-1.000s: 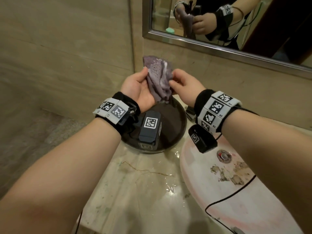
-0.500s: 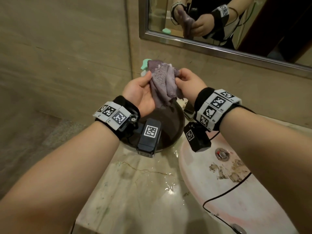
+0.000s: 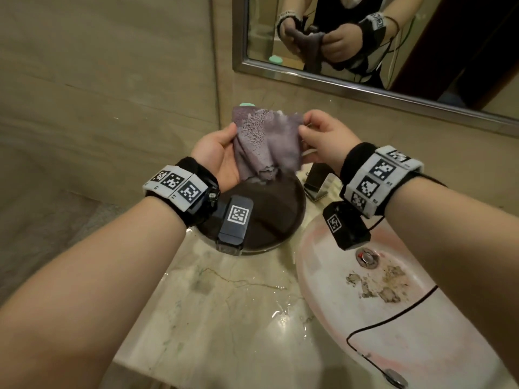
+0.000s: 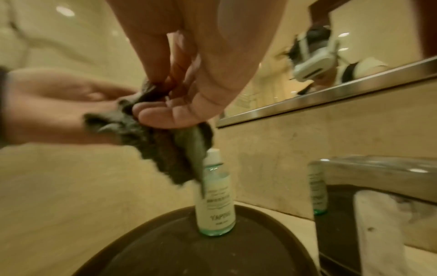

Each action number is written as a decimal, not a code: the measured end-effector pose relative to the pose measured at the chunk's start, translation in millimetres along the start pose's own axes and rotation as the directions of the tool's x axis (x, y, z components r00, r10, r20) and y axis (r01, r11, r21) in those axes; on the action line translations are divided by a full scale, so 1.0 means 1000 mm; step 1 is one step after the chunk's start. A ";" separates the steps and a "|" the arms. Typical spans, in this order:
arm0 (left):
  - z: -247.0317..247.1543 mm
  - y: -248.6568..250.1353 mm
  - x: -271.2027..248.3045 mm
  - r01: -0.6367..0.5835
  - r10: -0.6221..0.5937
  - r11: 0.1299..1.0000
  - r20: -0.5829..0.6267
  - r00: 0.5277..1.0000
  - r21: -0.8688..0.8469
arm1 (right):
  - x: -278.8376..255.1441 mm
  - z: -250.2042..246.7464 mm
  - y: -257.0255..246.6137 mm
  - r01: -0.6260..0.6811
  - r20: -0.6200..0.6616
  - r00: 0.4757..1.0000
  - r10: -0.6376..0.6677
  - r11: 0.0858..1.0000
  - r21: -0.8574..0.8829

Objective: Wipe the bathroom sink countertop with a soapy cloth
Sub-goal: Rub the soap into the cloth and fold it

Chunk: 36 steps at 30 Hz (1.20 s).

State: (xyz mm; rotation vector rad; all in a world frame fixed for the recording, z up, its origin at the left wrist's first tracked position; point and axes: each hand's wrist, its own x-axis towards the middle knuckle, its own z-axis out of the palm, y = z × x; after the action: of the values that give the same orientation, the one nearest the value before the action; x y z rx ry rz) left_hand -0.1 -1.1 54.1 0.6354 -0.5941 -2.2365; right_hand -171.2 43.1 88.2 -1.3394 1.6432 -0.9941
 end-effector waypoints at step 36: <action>-0.008 -0.045 -0.147 -0.029 0.117 0.962 -0.310 0.944 0.273 | -0.104 0.032 0.000 -0.066 0.149 0.981 0.124 0.936 -0.346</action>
State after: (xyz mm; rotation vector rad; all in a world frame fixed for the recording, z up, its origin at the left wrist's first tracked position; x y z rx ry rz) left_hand 71.9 135.1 60.6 1.0744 -0.7396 -1.9395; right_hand -127.3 142.2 85.0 -1.5059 1.7838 -0.5362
